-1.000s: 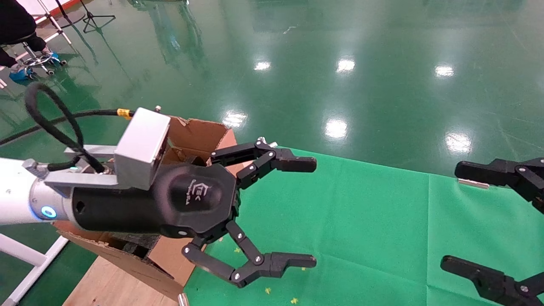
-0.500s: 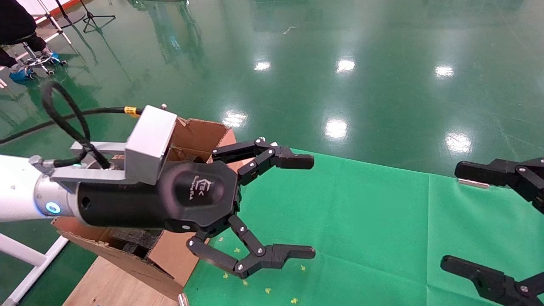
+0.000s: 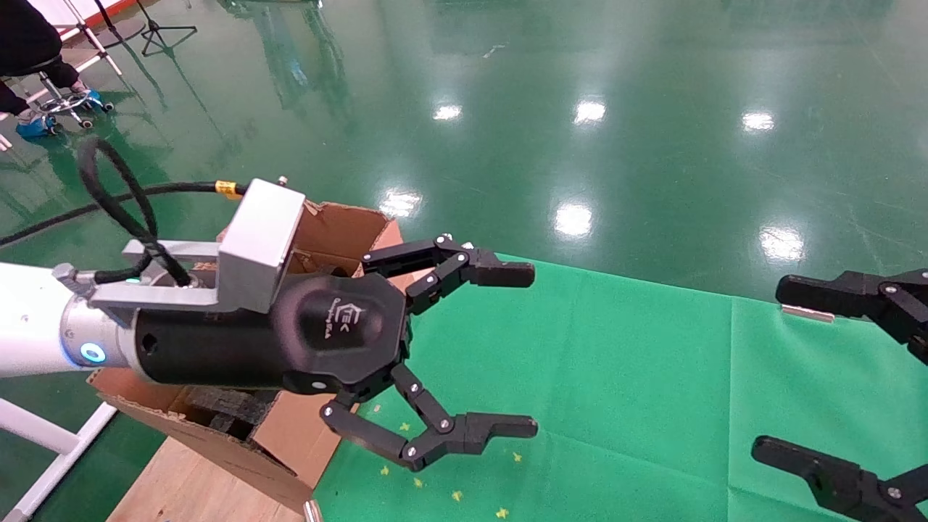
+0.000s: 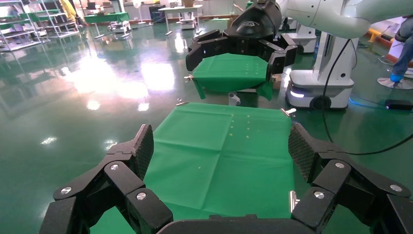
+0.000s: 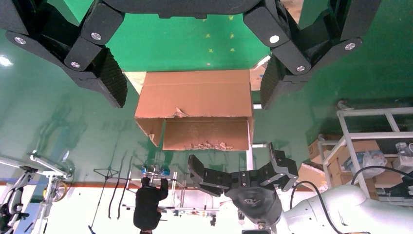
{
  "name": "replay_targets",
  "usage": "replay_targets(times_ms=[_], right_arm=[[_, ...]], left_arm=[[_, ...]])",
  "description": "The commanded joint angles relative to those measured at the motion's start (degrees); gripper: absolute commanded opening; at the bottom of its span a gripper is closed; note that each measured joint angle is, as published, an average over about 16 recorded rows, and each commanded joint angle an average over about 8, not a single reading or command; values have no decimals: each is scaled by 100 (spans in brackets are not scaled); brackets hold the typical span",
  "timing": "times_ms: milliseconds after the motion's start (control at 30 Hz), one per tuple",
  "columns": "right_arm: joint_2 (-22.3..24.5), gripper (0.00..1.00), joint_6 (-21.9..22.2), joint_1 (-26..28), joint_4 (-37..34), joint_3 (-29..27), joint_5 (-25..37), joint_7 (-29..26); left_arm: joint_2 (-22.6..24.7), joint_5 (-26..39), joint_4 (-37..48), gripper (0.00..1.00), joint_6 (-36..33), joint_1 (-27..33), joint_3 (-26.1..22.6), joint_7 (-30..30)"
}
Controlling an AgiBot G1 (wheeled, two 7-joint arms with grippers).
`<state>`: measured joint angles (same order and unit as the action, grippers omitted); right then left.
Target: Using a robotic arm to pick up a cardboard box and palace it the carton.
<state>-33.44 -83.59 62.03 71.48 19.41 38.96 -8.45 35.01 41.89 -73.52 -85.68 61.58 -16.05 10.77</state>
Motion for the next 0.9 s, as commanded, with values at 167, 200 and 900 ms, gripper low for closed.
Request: replay_targets(times_ms=[167,200,900], right_arm=[[0,100,0,0,0,0,0,0],[0,100,0,0,0,0,0,0],[0,100,0,0,0,0,0,0]], left_arm=[[0,8,7,100,3,8,-6,2],[0,9,7,100,3,8,-6,3],[0,18,16,100,7,16,-14,5]])
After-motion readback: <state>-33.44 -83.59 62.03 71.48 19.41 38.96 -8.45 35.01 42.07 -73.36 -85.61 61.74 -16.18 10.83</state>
